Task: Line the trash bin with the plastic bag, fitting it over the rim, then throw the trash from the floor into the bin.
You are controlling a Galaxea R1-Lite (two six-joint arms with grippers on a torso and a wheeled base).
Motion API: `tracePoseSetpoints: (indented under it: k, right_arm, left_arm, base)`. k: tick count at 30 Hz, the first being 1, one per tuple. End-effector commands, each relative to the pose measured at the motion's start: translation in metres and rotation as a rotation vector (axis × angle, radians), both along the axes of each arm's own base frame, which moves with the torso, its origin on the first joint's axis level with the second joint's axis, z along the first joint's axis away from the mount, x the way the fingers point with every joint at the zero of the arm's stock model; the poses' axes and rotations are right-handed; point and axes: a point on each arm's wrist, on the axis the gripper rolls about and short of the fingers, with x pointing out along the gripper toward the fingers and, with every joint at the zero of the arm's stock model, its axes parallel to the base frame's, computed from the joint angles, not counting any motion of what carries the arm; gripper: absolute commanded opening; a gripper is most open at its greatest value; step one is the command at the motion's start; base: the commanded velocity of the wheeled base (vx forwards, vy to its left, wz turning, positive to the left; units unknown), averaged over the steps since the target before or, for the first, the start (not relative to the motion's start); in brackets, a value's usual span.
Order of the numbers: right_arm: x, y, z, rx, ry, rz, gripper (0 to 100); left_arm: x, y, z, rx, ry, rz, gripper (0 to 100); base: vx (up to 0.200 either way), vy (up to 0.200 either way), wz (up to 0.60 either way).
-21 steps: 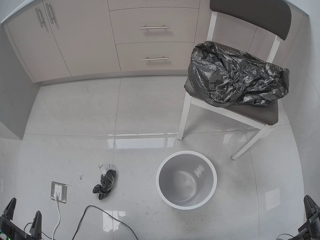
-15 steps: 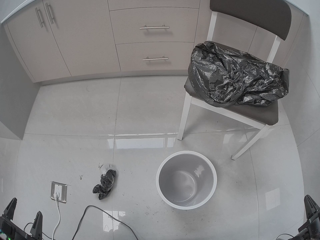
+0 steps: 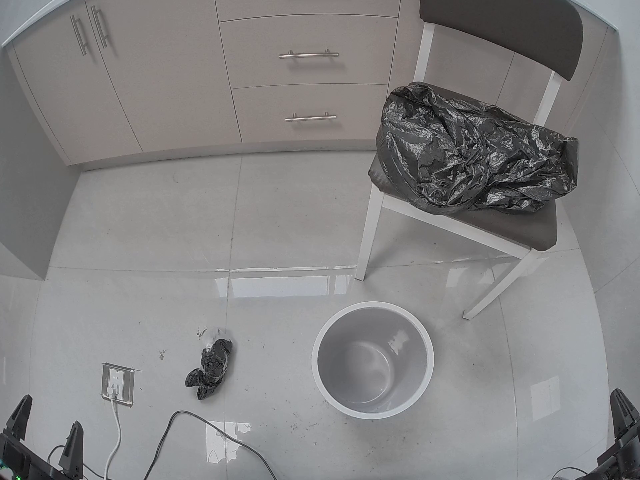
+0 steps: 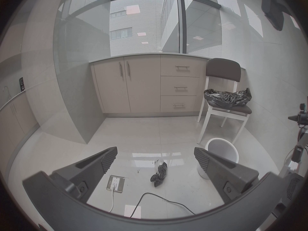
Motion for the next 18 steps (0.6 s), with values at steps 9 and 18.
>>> tracePoseSetpoints:
  k: [9, 18]
  right_arm:
    - [0.0003, -0.0001, -0.0043, -0.003, 0.005, 0.017, 0]
    - [-0.001, 0.0, -0.0048, -0.001, -0.01, 0.016, 0]
  left_arm:
    - [-0.0023, -0.0005, -0.0039, 0.01, -0.031, 0.015, 100]
    - [-0.002, -0.0007, -0.003, 0.014, -0.048, 0.004, 100]
  base:
    - [0.0, 0.0, 0.0]
    - [0.0, 0.0, 0.0]
